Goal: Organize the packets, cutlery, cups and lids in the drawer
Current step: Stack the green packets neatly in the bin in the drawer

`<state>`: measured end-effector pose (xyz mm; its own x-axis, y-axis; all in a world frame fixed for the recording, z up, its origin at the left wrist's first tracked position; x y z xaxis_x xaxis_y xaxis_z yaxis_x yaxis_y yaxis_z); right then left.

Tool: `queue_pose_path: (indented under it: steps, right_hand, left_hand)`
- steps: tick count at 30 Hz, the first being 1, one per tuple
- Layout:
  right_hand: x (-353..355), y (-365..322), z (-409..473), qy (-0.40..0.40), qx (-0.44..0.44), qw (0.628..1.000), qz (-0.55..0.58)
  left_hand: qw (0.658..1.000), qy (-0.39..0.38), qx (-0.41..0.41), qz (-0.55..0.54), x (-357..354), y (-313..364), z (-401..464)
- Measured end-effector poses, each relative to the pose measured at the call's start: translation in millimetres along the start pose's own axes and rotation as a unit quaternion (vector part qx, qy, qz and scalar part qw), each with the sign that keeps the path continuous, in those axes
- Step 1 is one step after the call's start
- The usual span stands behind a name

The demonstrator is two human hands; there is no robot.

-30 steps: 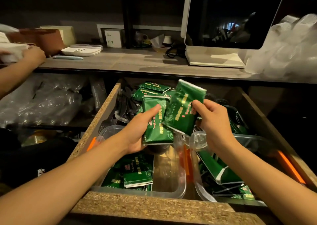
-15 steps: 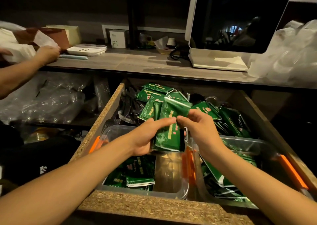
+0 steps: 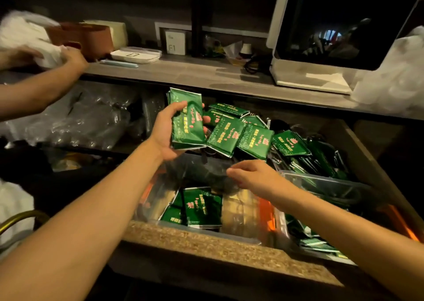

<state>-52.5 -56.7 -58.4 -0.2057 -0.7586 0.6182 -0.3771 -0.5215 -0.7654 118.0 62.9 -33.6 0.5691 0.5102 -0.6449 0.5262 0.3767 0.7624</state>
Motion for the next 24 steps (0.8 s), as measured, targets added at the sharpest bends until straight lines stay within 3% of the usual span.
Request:
queue_pose_path:
  steps: [3, 4, 8, 12, 19, 24]
  right_hand:
    - [-29, -7, 9, -0.134, -0.108, 0.984, 0.042]
    - [-37, -9, 10, -0.158, -0.127, 0.979, 0.002]
    - [-65, -5, 18, -0.153, -0.199, 0.956, -0.153]
    - [-83, 7, 27, -0.148, -0.253, 0.950, -0.104]
    - [-92, 15, 26, -0.135, -0.248, 0.959, 0.021]
    - [-66, 1, 24, -0.115, -0.140, 0.982, 0.055]
  left_hand:
    - [1.000, -0.008, -0.002, -0.030, 3, -2, 2]
    - [0.999, -0.015, -0.002, -0.039, 3, -4, 2]
    - [0.998, -0.046, 0.000, -0.036, 1, -6, 1]
    - [0.998, -0.065, 0.000, -0.026, -4, -10, 1]
    - [0.998, -0.060, 0.016, -0.003, -9, -14, -1]
    - [0.998, -0.058, 0.025, 0.002, -15, -12, -7]
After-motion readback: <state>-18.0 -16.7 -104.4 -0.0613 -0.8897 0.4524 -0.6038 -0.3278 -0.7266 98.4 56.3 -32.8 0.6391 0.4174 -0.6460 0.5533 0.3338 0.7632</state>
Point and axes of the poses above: each hand's wrist, its own z-axis towards the middle knuckle, its own x-axis out of the back of the hand, y = z × x, the point moved 3 cm from there along z, towards the middle knuckle, and after that the axes turned 4 degrees about -z, right-handed, at the moved point
